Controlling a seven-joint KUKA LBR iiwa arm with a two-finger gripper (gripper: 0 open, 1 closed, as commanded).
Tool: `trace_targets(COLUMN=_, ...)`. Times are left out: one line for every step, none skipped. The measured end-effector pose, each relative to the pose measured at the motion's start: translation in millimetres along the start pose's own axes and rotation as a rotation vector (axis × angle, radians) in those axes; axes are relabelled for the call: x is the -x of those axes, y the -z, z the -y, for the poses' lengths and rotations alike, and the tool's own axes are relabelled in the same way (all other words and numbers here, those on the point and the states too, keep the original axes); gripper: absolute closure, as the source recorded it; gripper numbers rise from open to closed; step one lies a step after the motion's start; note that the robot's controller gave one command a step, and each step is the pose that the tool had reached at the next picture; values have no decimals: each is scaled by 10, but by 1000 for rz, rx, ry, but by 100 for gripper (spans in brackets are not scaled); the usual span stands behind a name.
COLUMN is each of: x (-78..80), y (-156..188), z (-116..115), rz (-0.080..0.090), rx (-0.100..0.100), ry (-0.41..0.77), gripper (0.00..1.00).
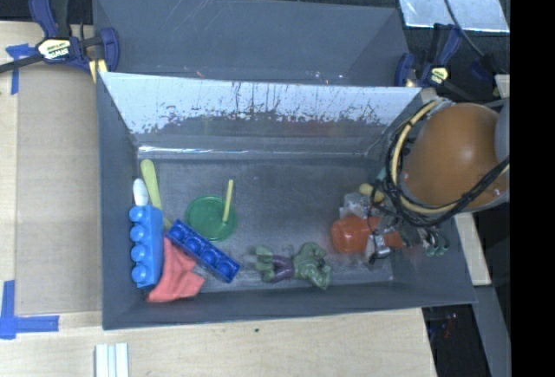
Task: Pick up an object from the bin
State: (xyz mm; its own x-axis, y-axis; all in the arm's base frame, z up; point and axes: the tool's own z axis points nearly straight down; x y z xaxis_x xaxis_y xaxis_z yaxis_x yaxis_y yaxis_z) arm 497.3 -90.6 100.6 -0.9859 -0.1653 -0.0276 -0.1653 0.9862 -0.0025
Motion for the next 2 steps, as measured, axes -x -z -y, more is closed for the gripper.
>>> trace_targets(x=0, y=0, z=0, rz=0, rx=0, ry=0, gripper=100)
trace_targets(x=-50, y=620, z=-7, rz=-5, rx=2, ry=-16, gripper=100)
